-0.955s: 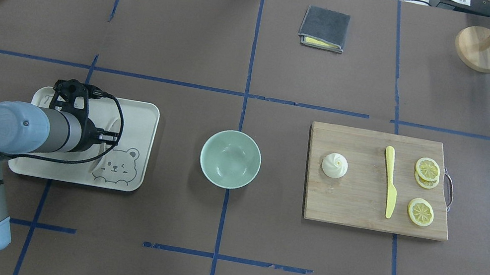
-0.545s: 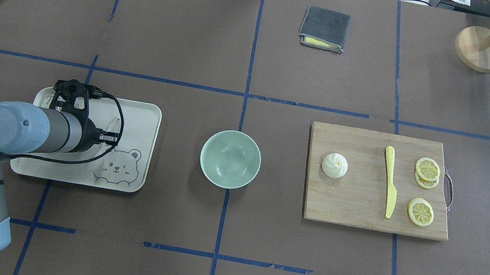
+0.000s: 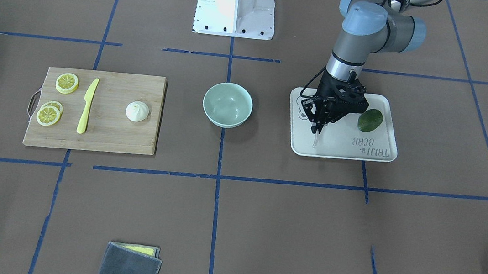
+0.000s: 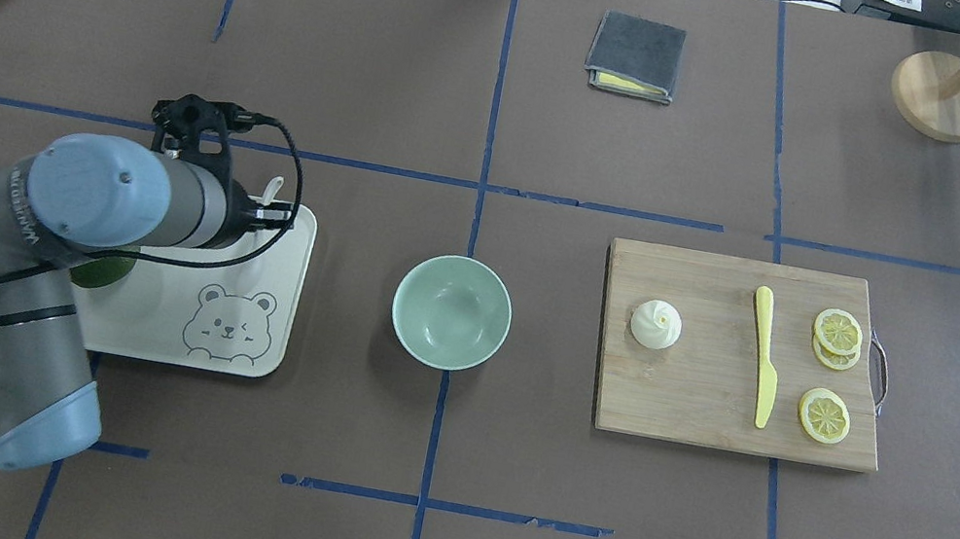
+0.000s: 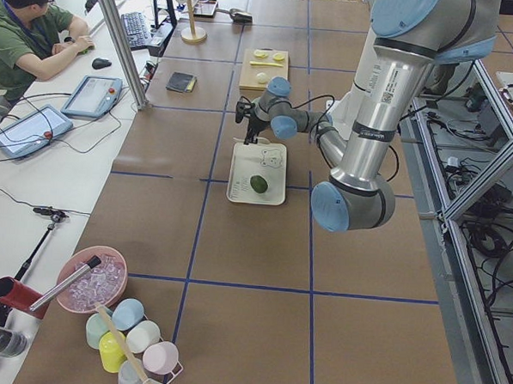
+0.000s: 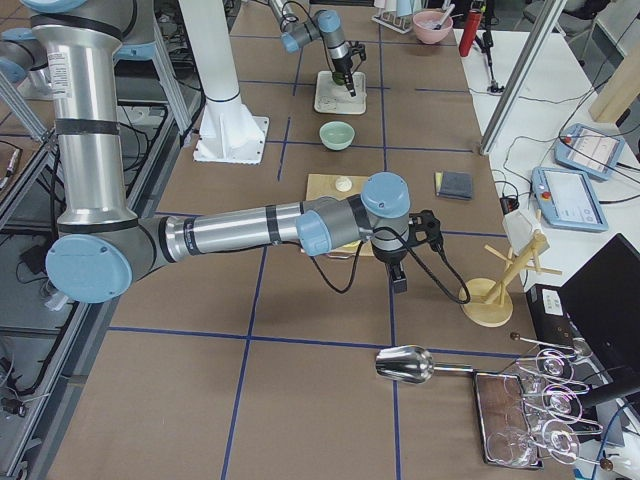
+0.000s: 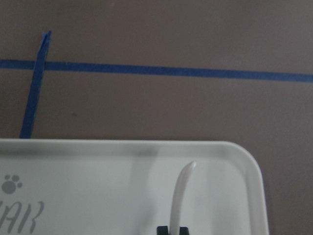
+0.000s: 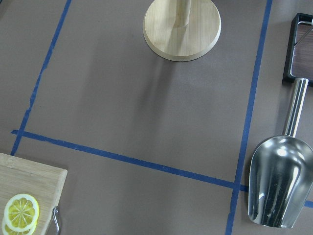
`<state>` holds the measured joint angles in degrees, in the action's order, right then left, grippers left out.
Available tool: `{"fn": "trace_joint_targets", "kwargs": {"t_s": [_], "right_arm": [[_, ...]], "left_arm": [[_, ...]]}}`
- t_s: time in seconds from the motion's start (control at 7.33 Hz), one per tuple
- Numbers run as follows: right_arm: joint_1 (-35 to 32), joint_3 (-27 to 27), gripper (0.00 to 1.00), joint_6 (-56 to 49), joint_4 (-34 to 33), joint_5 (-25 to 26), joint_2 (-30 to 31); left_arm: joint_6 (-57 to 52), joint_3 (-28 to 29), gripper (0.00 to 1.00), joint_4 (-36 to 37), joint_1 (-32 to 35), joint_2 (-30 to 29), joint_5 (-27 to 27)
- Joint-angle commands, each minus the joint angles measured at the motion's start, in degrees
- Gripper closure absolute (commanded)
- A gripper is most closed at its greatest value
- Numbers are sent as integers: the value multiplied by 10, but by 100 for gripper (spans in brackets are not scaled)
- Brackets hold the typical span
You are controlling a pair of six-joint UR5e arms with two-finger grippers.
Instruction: Put spoon and bun in bowl
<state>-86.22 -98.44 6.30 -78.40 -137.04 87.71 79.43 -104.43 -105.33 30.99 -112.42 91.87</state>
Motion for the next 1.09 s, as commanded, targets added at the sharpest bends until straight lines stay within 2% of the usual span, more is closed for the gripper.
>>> {"fn": "trace_joint_targets", "kwargs": {"t_s": [0.0,0.14,0.27,0.41,0.55,0.82,0.95], "right_arm": [[0,0,0,3,0,-1,0],[0,0,0,4,0,-1,0],[0,0,0,4,0,-1,0],[0,0,0,4,0,-1,0],[0,0,0,5,0,-1,0],[0,1,0,5,0,-1,1],[0,0,0,5,0,-1,0]], "left_arm": [[129,21,100,159,-1,-147,0],[196,75,100,181,-9,-211,-2],[227,118,100,181,-36,-245,-28],[232,134,100,180,-65,-244,-49],[230,136,83,178,-70,-243,-49],[201,130,24,178,-70,-243,-51],[162,124,0,179,-69,-236,-51]]}}
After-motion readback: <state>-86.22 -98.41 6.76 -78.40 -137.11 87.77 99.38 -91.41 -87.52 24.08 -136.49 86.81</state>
